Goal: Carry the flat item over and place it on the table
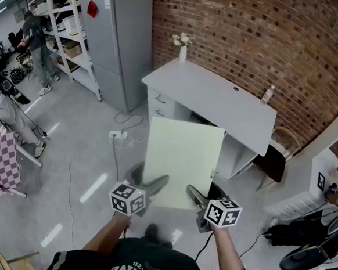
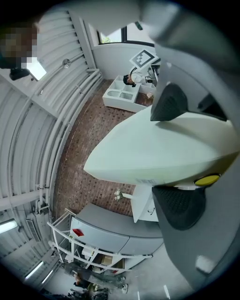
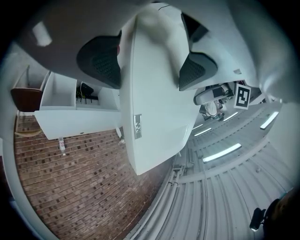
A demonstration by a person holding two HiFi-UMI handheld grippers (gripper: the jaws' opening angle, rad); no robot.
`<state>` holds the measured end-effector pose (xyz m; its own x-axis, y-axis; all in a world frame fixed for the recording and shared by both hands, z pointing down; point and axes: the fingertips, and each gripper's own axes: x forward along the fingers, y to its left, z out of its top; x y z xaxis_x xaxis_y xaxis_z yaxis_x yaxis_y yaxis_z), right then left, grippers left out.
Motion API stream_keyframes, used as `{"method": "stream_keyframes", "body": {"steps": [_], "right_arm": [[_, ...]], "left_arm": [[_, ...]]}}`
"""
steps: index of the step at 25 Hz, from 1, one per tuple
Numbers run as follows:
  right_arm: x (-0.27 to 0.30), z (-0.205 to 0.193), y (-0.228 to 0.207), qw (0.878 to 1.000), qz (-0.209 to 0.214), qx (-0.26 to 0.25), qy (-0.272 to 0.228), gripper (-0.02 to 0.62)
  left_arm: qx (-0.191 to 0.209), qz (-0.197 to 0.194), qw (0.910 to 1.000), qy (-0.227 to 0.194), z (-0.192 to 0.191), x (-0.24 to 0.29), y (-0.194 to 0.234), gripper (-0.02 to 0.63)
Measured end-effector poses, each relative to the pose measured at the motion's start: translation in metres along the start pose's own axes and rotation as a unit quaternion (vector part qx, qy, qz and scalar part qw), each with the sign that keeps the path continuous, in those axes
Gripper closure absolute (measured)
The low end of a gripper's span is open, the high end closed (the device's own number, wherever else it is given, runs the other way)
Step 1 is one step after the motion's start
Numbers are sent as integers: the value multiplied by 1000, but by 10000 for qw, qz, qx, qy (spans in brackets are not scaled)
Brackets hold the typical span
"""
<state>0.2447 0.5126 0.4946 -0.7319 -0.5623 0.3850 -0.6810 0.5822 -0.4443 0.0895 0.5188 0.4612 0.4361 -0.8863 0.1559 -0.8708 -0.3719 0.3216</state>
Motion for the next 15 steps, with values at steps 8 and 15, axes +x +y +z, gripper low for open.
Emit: {"method": "stream_keyframes", "body": {"steps": [8,15], "right_arm": [[27,10,-3,9999,-114,72,-12,209],[55,23,-2,9996,-256,82,-108,207]], "left_arm": [[-8,-127,9999,49,8,17,26,166],[-7,-286,9996,41,19,32,56,167]]}}
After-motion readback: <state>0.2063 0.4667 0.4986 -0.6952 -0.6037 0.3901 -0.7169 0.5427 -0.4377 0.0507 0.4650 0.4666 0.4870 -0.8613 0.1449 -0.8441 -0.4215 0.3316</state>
